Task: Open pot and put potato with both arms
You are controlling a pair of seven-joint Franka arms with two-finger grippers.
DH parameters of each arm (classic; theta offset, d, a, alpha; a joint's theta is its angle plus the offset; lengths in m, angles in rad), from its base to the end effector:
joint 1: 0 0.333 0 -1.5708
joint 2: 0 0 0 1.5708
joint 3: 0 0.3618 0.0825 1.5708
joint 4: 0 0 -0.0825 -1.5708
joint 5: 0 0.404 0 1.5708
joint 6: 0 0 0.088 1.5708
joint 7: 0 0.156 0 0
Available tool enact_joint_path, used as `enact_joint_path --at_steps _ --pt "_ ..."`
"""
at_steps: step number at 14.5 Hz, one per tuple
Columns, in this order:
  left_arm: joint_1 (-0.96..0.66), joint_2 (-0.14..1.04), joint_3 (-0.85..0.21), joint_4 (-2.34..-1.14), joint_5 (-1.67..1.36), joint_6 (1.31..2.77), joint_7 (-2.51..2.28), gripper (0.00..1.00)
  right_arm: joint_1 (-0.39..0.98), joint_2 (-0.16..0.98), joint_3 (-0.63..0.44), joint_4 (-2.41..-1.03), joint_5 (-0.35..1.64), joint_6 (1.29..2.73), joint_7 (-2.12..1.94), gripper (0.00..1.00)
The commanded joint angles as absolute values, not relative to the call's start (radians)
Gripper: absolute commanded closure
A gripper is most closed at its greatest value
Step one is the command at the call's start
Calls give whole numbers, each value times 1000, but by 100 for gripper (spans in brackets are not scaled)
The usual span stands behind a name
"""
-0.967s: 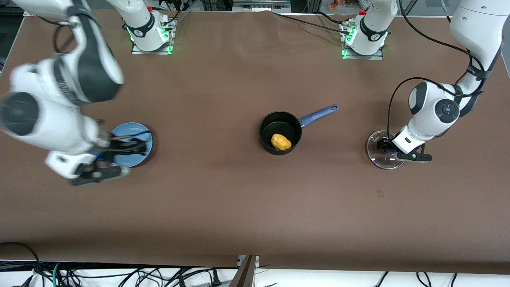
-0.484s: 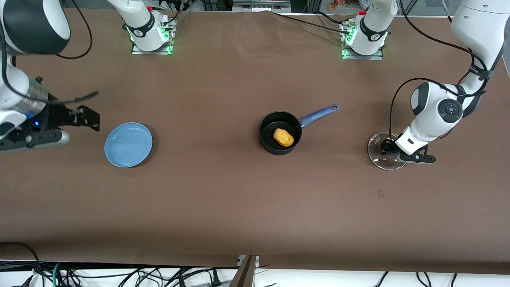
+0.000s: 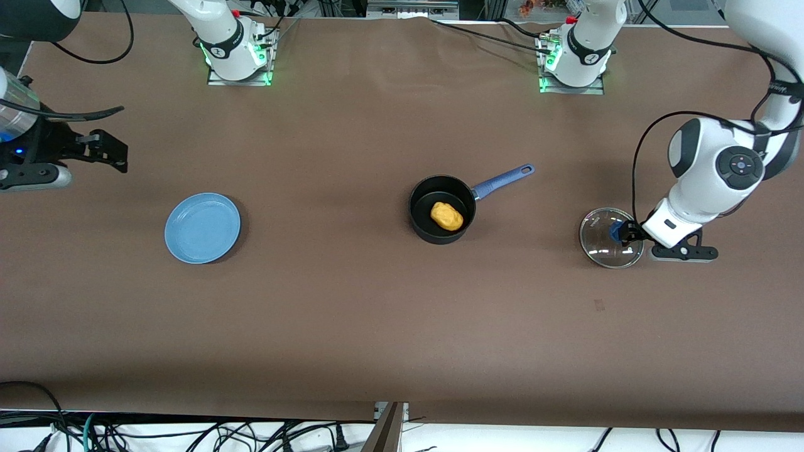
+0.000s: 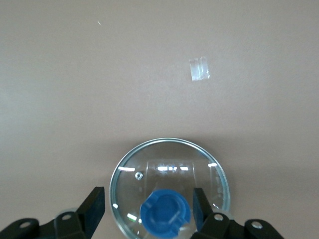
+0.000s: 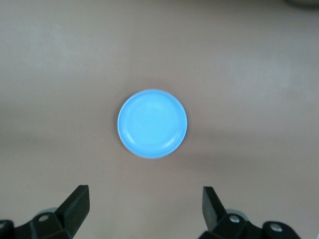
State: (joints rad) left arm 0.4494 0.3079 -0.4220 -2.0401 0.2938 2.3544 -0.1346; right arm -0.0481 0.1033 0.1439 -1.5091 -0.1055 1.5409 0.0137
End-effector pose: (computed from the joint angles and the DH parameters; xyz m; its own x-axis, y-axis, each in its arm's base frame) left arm 0.6248 0.0368 0.2889 0.9986 -0.0238 0.0470 -0.0197 -0.9961 -0.0856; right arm 0.6021 0.0368 0.5893 0.9945 0.0790 -0.0690 0.0851 -0.9922 0.0914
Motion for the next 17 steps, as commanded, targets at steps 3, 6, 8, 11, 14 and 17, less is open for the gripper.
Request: enact_joint_path --at_steps 3,6,8,11,14,17 --pt "453 273 -478 -1832 164 2067 -149 21 -43 83 144 -1536 -58 1526 101 0" --pt "453 273 -520 -1644 163 1834 -155 20 -38 100 146 -1509 -49 1526 101 0" --pt "449 273 -522 -1530 117 1720 -156 20 -41 100 147 -1509 -49 1532 101 0" --pt "449 273 -522 -1456 87 1652 -158 13 -41 100 146 -1509 -49 1535 101 0" --pt "451 273 -522 -1422 89 1621 -158 0 -41 106 147 -1509 -48 1537 101 0" --pt "453 267 -525 -1395 87 1577 -158 0 -38 106 147 -1509 -48 1539 101 0"
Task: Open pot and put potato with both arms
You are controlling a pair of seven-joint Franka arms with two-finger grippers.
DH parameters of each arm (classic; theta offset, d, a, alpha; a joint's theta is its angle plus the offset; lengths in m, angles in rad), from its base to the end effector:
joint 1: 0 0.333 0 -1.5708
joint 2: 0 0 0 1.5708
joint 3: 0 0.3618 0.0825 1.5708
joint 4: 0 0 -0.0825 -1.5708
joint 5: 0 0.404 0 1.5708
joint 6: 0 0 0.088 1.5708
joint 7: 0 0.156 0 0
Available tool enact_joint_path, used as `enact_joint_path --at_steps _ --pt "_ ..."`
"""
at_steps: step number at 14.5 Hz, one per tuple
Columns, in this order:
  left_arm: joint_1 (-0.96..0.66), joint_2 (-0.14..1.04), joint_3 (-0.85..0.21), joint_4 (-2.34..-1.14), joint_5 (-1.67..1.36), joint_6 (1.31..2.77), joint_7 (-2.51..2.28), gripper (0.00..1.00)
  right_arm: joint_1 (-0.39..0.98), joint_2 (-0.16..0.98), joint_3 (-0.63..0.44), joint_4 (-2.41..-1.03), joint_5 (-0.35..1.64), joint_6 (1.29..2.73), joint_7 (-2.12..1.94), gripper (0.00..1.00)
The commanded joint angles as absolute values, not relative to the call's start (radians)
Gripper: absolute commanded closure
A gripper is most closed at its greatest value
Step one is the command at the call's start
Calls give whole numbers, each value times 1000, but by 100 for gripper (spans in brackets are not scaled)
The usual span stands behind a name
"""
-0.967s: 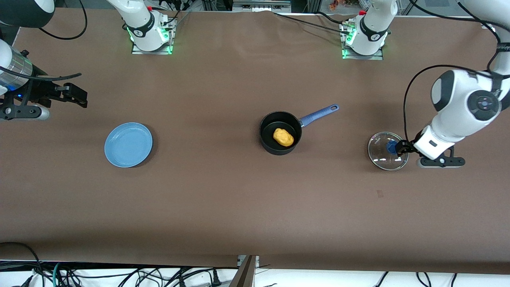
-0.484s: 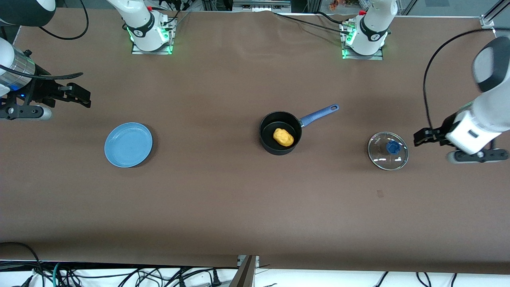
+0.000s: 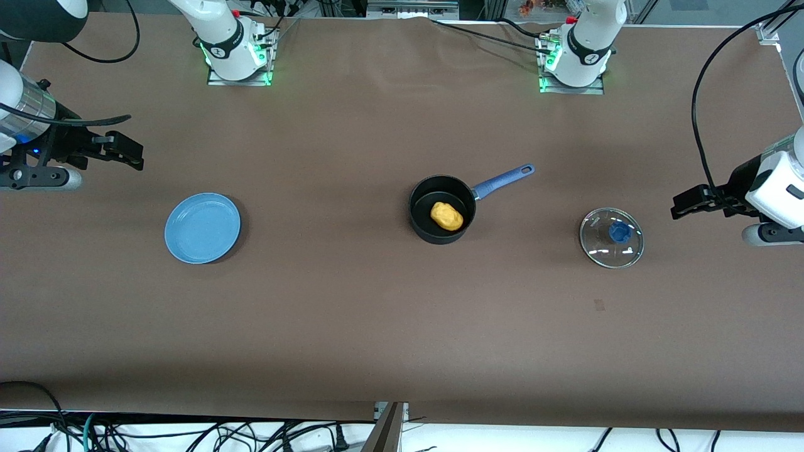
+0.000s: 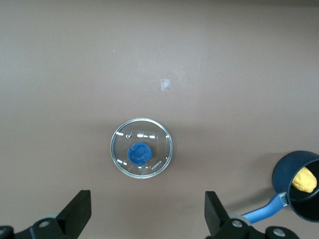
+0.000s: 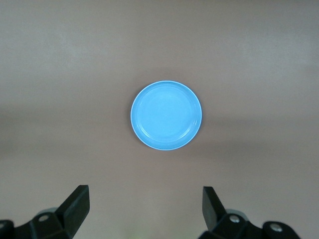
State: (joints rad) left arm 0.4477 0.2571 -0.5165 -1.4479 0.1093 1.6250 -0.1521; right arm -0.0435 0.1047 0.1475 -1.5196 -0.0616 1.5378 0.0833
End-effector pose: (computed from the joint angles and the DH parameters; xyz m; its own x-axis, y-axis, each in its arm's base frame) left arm 0.6533 0.0079 0.5454 0.9951 0.0856 -0.0489 0.0862 -0.9962 0.0099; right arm 0.5998 0.0484 0.5828 0.9965 0.0189 -0.0811 0.0233 -0.9983 0.0531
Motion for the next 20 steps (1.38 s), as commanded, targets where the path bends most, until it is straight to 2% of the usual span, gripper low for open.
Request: enact_joint_path --at_steps 1,5,8,10,13,15,20 --pt "453 255 -523 -1372 89 1554 -158 0 -38 106 147 -1508 -48 1537 101 0" --pt "422 242 -506 -1371 89 1548 -158 0 -38 106 147 -1509 -46 1539 101 0" --pt "241 198 -337 -1404 86 1549 -178 0 -40 106 147 -1509 -46 1539 101 0" --pt "157 164 -273 -1428 80 1552 -184 0 -40 106 147 -1509 -46 1539 101 0" --pt "-10 77 -106 -1535 48 1592 -183 0 -40 106 147 -1509 -46 1539 101 0" --pt "-47 31 -72 -1604 22 1630 -183 0 -40 107 147 -1509 -46 1539 101 0" --pt "-95 -28 -26 -1638 14 1652 -156 0 -41 107 147 -1509 -46 1540 101 0"
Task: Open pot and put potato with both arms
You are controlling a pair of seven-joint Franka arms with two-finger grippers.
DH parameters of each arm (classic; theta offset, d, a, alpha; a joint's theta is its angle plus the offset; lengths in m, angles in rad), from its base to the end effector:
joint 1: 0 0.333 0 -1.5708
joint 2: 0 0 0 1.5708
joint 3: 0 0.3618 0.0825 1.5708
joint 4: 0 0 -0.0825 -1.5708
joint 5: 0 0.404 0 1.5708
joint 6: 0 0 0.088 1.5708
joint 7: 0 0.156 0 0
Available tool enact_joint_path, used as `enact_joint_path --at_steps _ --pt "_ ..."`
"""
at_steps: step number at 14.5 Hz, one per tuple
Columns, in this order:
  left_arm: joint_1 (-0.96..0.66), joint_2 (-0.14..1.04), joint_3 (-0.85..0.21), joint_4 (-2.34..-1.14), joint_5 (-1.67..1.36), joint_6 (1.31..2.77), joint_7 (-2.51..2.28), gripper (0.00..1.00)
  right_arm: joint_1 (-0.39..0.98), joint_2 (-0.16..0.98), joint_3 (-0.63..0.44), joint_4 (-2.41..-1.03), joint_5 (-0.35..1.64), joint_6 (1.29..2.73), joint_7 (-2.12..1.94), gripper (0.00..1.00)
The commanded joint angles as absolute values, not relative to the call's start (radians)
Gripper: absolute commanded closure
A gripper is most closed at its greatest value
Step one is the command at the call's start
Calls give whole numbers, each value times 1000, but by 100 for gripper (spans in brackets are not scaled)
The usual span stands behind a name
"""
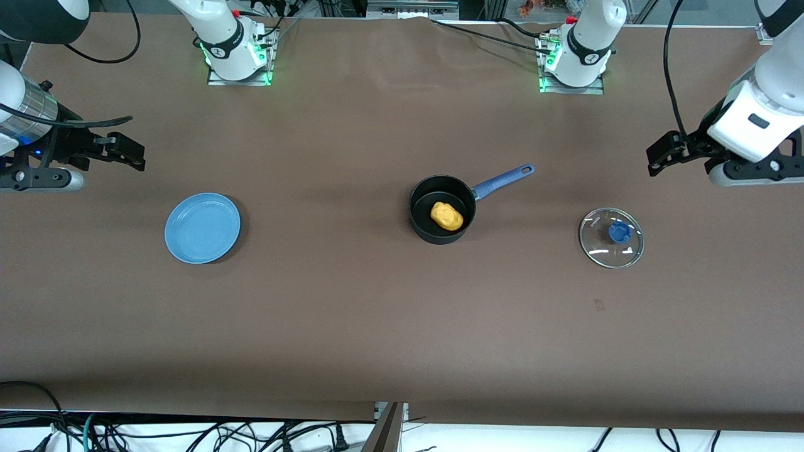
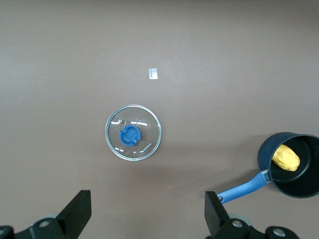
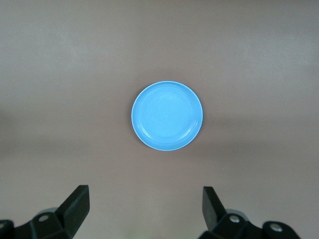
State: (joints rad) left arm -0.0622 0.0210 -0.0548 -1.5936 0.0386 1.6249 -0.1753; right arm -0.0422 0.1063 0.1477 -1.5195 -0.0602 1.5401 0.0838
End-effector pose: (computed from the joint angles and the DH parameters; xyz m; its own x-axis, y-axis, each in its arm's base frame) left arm 0.5836 -0.0624 0.6028 0.9983 0.0561 0.0167 0.0567 -0.9978 -0.0350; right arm 0.6005 0.0496 0.5820 0.9966 0.0201 -0.0804 0.0243 -0.9984 0.0514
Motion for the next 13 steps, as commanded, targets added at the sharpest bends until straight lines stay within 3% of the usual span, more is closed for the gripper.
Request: enact_joint_path --at_steps 1,9,13 --pt "-98 -29 -26 -1626 15 1652 -158 0 -41 107 147 -1509 -46 1540 101 0" --pt "-87 -29 -29 -1505 -26 1550 -120 0 -41 107 147 -1509 -46 1540 101 0" --pt "-81 -20 -32 -1502 -58 1513 -112 0 -41 107 147 -1509 -46 1540 101 0"
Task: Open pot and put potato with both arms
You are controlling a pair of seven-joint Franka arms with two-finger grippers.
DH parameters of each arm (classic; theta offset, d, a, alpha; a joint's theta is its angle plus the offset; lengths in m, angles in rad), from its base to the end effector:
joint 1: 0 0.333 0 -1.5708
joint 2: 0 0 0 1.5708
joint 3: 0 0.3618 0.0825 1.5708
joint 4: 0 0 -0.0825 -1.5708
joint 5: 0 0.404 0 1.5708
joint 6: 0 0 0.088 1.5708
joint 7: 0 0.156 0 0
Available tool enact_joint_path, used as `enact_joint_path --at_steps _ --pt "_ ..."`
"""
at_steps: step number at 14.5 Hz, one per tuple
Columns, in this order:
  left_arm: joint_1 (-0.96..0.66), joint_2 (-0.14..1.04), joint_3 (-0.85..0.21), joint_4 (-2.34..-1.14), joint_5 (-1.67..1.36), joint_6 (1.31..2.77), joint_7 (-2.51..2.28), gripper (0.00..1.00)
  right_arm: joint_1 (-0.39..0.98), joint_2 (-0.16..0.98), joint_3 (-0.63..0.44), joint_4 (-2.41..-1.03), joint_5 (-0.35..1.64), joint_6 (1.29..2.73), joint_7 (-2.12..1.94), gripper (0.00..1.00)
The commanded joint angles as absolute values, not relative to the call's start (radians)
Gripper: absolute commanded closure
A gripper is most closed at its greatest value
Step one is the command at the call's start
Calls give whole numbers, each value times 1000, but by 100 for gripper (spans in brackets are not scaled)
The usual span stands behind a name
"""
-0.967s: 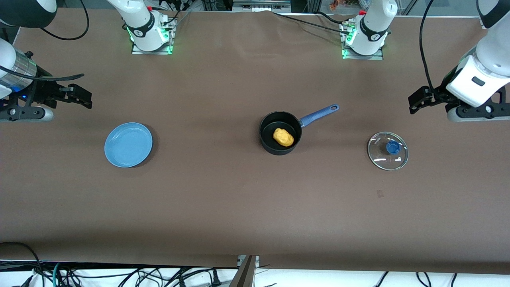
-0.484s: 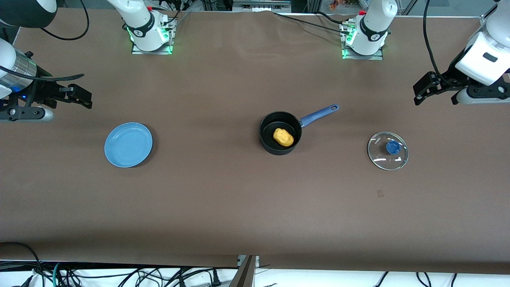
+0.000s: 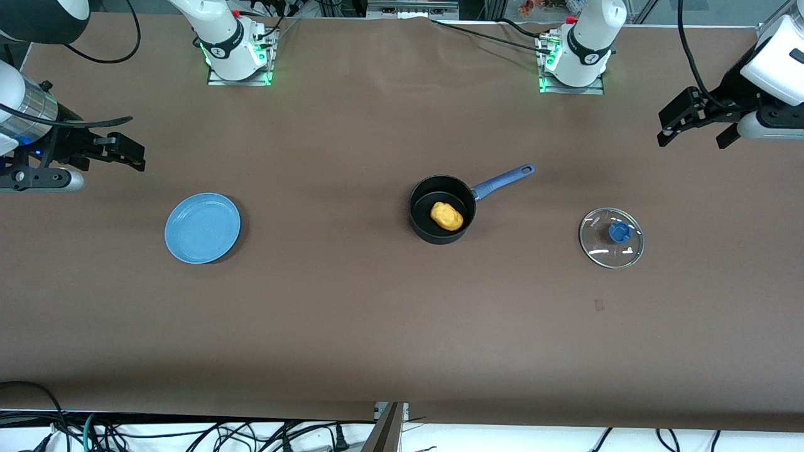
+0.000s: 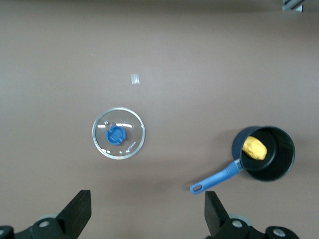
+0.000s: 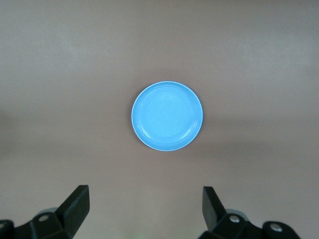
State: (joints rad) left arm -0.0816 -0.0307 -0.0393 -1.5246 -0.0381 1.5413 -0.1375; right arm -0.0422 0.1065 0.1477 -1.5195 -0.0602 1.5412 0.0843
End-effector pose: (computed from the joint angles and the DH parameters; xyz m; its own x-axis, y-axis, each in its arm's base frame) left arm 0.5582 -0.0743 0.6589 0.9990 0.0155 0.0419 0.0137 -0.9990 0.0429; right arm 0.6007 0.0496 0.5820 0.9966 0.0197 -0.0795 0.0238 -0.9984 0.0513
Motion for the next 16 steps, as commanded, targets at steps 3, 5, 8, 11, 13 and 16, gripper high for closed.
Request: enact_joint_path --at_steps 3,5,8,11,13,16 --pt "-81 -17 -29 -1502 -48 1513 -109 0 -41 107 147 -1509 -46 1540 101 0" --pt "-84 -8 -38 -1502 12 1513 -110 0 -43 106 147 -1509 -46 1540 101 0" --pt "-94 9 -69 -1500 109 1513 -117 0 -43 107 147 -1509 -43 1540 101 0" --pt "-92 29 -68 -1497 62 1519 -112 0 -44 106 146 -1509 -14 1540 101 0" --pt "-97 49 -69 -1493 49 1520 -117 0 -46 107 144 -1509 -12 1540 101 0" --pt "-97 109 -71 -1419 49 1522 -117 0 -46 107 144 -1509 -12 1540 101 0"
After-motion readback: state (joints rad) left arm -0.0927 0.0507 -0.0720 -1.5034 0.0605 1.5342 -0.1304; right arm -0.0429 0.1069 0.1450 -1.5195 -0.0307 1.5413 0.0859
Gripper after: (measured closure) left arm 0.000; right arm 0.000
